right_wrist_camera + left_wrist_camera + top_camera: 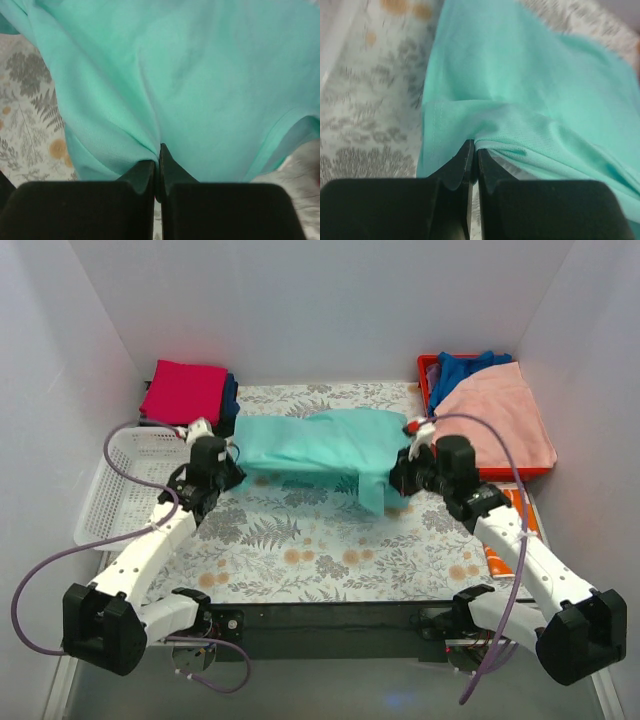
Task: Fold and stack the t-shirts
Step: Flatten out the tshirt
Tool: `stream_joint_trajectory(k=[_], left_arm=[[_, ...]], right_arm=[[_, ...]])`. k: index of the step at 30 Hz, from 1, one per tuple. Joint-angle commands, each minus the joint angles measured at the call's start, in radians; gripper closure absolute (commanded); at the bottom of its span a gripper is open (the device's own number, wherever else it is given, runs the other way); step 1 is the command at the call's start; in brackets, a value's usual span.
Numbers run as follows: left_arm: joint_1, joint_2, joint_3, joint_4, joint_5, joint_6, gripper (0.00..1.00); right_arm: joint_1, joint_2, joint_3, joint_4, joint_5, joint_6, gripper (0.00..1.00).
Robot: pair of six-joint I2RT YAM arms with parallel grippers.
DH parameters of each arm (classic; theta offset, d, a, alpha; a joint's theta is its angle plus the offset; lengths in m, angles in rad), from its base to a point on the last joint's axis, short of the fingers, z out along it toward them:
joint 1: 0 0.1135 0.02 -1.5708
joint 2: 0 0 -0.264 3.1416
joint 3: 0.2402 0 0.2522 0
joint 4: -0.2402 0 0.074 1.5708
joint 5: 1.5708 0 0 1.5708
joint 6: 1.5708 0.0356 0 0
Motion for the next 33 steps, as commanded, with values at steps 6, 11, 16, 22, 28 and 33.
stream_joint_trajectory(k=[6, 11, 16, 22, 28, 33], left_arm=[[-0.015, -0.223, -0.332, -0.17, -0.099, -0.221, 0.2], [-0.02, -0.293, -0.337, -0.215, -0.099, -0.246, 0.16], [-0.038, -0.282, -0.372, -0.206, -0.013, -0.251, 0.14], [-0.239, -0.296, -0.412, -0.238, -0.047, -0.364, 0.15], [-0.339, -0.162, -0.426, -0.146, -0.088, -0.433, 0.15], [-0.339, 0.016, -0.369, -0.08, -0.168, -0.444, 0.14]], right_arm=[[0.118, -0.26, -0.424, 0.0, 0.122, 0.198, 0.99], [0.126, -0.3, -0.459, -0.049, 0.157, 0.24, 0.79], [0.135, -0.292, -0.455, -0.073, 0.195, 0.261, 0.69], [0.158, -0.346, -0.435, -0.179, 0.356, 0.32, 0.66], [0.169, -0.422, -0.361, -0.322, 0.501, 0.361, 0.66], [0.17, -0.421, -0.332, -0.339, 0.541, 0.384, 0.64]])
